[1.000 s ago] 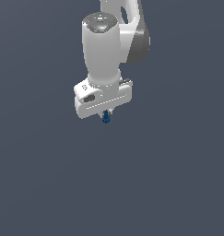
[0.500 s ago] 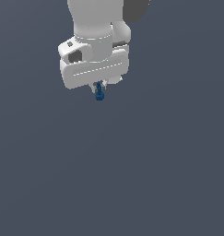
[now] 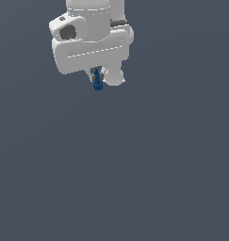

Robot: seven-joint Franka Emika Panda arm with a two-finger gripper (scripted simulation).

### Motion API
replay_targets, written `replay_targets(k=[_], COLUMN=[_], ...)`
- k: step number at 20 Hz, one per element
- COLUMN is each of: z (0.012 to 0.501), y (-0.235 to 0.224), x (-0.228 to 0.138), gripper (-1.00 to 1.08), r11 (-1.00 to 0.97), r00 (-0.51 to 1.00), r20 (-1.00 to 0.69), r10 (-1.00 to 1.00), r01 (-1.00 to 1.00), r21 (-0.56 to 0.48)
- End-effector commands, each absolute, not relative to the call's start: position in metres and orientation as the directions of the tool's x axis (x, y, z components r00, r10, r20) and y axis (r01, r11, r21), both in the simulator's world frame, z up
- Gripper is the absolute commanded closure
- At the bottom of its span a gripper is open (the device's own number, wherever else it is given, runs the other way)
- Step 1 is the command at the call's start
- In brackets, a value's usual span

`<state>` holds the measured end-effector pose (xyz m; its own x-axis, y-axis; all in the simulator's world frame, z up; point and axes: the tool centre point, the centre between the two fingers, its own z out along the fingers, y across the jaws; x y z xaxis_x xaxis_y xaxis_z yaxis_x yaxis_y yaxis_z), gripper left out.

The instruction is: Pick up the object and move it to a goal position.

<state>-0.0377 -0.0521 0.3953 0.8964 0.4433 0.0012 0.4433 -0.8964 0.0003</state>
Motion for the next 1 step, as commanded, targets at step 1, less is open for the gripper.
replay_targets(k=[1], z=[0.3977], y=[-0.0527], x=[-0.0384], gripper=[1.08], r11=[-0.896], r00=[0.896], r20=[0.000], r10=[0.443], r01=[0.443], r21=[0.000])
